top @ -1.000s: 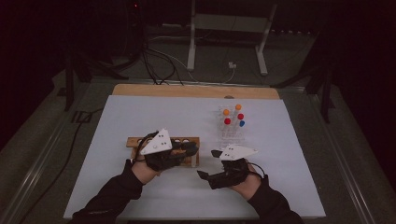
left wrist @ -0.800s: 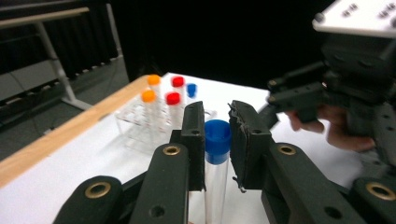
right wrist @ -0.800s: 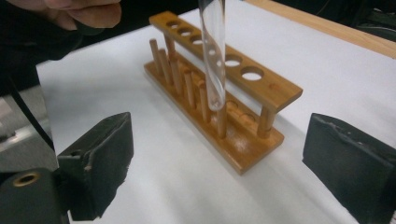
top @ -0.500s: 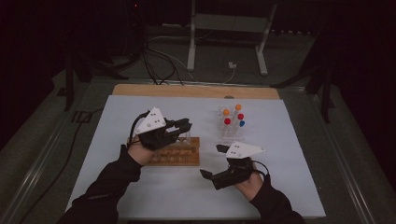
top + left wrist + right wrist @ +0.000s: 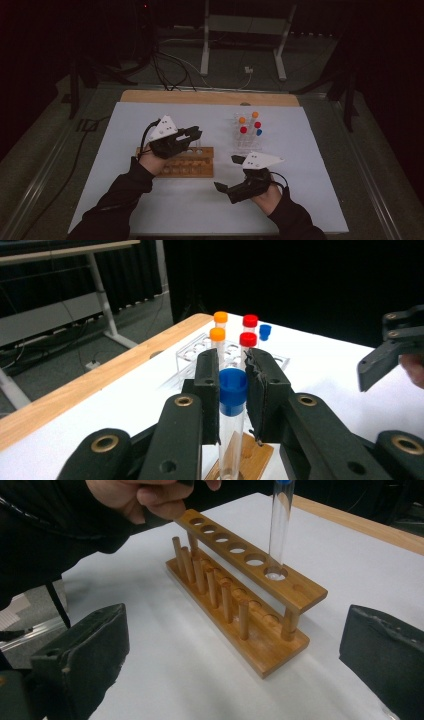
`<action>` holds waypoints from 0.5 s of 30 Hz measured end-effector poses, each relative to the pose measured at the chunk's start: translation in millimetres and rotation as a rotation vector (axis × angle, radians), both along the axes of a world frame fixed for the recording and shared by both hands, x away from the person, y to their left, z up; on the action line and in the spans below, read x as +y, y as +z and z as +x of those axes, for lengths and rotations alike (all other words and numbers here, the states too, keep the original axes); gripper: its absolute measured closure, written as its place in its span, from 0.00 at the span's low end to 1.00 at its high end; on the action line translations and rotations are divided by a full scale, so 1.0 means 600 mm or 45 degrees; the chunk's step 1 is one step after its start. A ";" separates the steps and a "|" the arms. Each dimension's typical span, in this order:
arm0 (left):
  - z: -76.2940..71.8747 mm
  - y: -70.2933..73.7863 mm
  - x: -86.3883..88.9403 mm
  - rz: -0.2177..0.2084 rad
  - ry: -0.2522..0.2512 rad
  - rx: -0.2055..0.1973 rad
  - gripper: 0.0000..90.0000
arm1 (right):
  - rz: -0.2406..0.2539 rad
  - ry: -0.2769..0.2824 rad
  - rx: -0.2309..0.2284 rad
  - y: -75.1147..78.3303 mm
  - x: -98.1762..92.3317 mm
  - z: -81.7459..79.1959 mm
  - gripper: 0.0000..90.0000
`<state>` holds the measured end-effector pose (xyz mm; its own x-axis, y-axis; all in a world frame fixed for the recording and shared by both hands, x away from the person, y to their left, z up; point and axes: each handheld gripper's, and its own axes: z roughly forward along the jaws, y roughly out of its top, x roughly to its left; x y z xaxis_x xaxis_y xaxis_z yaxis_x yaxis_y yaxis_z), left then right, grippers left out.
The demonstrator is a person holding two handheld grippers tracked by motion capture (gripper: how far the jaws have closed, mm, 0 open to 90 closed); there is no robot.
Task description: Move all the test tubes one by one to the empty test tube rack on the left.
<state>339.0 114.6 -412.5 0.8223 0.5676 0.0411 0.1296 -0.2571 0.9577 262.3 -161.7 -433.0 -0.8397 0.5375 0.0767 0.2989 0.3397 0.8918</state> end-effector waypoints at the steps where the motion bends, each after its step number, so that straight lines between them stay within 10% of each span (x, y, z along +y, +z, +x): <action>1: 0.000 -0.004 0.000 -0.006 0.007 0.004 0.86 | -0.001 0.003 -0.005 0.000 0.000 0.000 0.00; 15: 0.000 -0.054 -0.007 0.004 0.014 0.084 0.86 | 0.003 -0.020 -0.025 0.002 0.001 -0.006 0.00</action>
<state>339.0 110.5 -444.9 0.8170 0.5766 -0.0107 0.1950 -0.2587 0.9461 258.9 -161.2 -432.0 -0.8324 0.5508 0.0618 0.2868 0.3328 0.8983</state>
